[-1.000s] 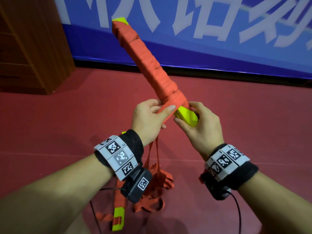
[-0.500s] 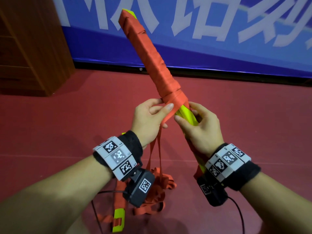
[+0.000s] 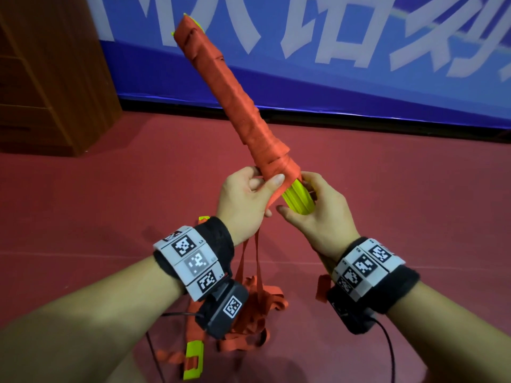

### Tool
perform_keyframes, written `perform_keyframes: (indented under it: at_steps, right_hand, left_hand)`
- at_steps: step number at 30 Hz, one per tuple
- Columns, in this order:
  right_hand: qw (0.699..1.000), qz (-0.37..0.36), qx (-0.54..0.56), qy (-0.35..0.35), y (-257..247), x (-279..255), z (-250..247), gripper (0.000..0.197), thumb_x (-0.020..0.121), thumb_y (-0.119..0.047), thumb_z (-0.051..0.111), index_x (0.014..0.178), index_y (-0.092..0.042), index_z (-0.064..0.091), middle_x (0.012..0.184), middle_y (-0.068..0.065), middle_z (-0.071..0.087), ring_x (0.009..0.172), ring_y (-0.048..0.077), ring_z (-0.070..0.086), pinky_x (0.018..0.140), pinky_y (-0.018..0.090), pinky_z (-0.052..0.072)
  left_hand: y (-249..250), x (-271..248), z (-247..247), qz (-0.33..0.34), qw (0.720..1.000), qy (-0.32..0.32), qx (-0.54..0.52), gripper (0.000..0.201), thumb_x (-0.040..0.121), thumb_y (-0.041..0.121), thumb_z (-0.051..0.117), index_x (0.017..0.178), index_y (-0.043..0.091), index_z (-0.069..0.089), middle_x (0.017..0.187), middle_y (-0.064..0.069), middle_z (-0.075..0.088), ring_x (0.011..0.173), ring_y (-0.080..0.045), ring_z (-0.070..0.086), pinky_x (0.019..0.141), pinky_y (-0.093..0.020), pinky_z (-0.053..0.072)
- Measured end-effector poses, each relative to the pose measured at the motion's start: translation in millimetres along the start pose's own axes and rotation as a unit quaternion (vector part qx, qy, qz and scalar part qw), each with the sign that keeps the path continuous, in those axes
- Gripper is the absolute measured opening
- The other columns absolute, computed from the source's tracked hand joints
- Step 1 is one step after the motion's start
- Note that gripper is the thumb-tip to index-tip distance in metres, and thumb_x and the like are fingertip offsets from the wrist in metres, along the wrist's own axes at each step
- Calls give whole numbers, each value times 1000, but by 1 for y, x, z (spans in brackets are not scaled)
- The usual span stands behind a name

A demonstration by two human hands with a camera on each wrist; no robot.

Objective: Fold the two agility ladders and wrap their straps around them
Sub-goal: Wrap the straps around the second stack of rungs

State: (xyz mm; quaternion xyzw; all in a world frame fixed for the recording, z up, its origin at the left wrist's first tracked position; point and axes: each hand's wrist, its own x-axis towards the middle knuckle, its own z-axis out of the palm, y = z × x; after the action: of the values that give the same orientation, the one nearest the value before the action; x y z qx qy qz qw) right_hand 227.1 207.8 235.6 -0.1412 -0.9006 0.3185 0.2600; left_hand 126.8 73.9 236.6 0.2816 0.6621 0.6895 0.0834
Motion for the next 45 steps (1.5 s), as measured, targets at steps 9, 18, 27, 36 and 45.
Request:
perform_keyframes:
  at_steps: [9, 18, 27, 36, 45]
  right_hand:
    - [997, -1, -19, 68, 7, -2, 1, 55, 77, -47, 84, 121, -32, 53, 105, -12, 66, 94, 11, 65, 81, 44, 56]
    - [995, 20, 38, 90, 12, 2, -4, 40, 88, -51, 66, 124, -34, 66, 102, -13, 74, 95, 13, 69, 84, 43, 56]
    - [980, 58, 177, 74, 14, 4, 7, 37, 86, -54, 67, 112, -28, 71, 86, -6, 75, 74, 13, 67, 73, 50, 59]
    - [961, 90, 256, 57, 11, 3, 6, 33, 82, -47, 71, 107, -25, 73, 89, 6, 77, 84, 30, 75, 80, 62, 58]
    - [973, 65, 221, 6, -3, -1, -2, 33, 84, -45, 69, 112, -27, 68, 90, 5, 76, 85, 27, 74, 80, 58, 59]
  left_hand:
    - [5, -3, 7, 0, 999, 36, 25, 30, 90, 29, 77, 111, 9, 68, 85, 4, 77, 57, -17, 69, 47, -33, 56]
    - [6, -4, 6, -17, 1000, 12, 16, 35, 89, 28, 78, 118, 12, 68, 94, 3, 78, 71, -19, 73, 50, -32, 57]
    - [5, 2, 2, -2, 998, -7, 66, 42, 86, 48, 74, 117, 20, 70, 88, 3, 78, 83, -13, 74, 80, -39, 59]
    - [5, 2, -4, 9, 997, -25, 72, 27, 91, 43, 72, 106, 20, 74, 85, 5, 78, 80, -12, 75, 78, -39, 60]
    - [-1, 7, -4, 12, 998, -9, 67, 26, 91, 35, 75, 101, 12, 70, 56, 22, 63, 58, 6, 61, 60, -14, 45]
